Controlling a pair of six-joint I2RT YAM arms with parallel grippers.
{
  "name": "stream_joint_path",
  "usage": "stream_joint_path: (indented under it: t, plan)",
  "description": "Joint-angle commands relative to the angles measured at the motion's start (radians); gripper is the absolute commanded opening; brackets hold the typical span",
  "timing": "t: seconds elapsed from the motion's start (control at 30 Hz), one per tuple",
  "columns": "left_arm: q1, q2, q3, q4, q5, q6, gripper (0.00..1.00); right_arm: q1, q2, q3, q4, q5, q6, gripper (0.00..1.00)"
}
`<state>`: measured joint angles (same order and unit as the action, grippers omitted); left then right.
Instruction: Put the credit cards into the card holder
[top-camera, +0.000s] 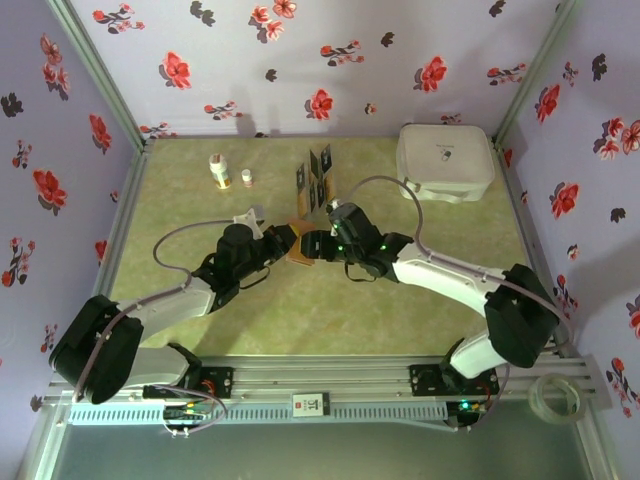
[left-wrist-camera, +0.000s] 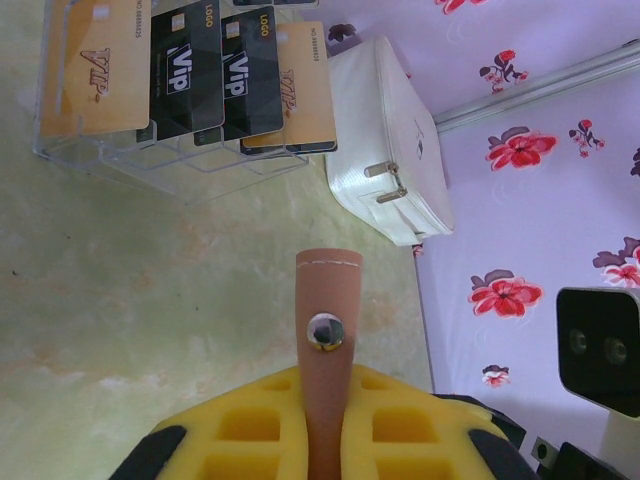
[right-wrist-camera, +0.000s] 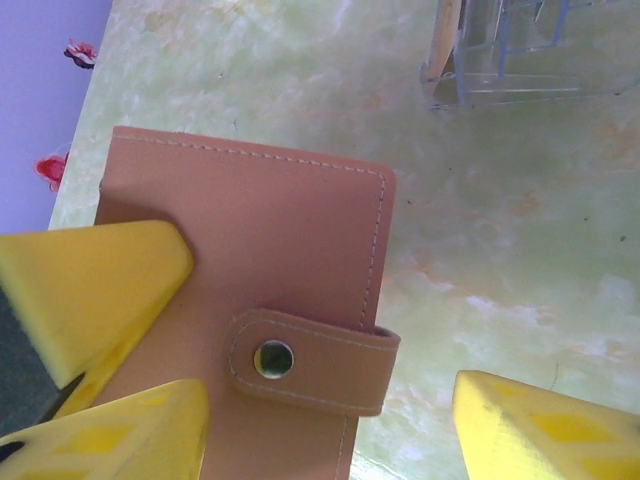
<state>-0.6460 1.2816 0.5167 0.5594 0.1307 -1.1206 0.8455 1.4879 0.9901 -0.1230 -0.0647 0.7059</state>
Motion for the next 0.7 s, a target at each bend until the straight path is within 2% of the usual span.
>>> stream_joint_path:
  t: [0.0, 0.2, 0.43, 0.67]
  plan:
    - [-0.003, -0.015, 0.014, 0.011, -0.017, -0.007, 0.0, 0.008, 0.031, 0.032, 0.046, 0.026, -0.011, 0.65]
    - [-0.008, -0.02, 0.009, 0.017, -0.019, -0.009, 0.0, 0.009, 0.076, 0.032, 0.023, 0.096, -0.016, 0.61]
    - [-0.007, -0.034, -0.003, 0.016, -0.023, -0.006, 0.0, -0.013, 0.036, -0.044, -0.125, 0.283, -0.009, 0.56]
    - [-0.007, -0.04, -0.012, 0.0, -0.03, 0.013, 0.0, -0.096, -0.09, -0.184, -0.157, 0.238, -0.02, 0.54]
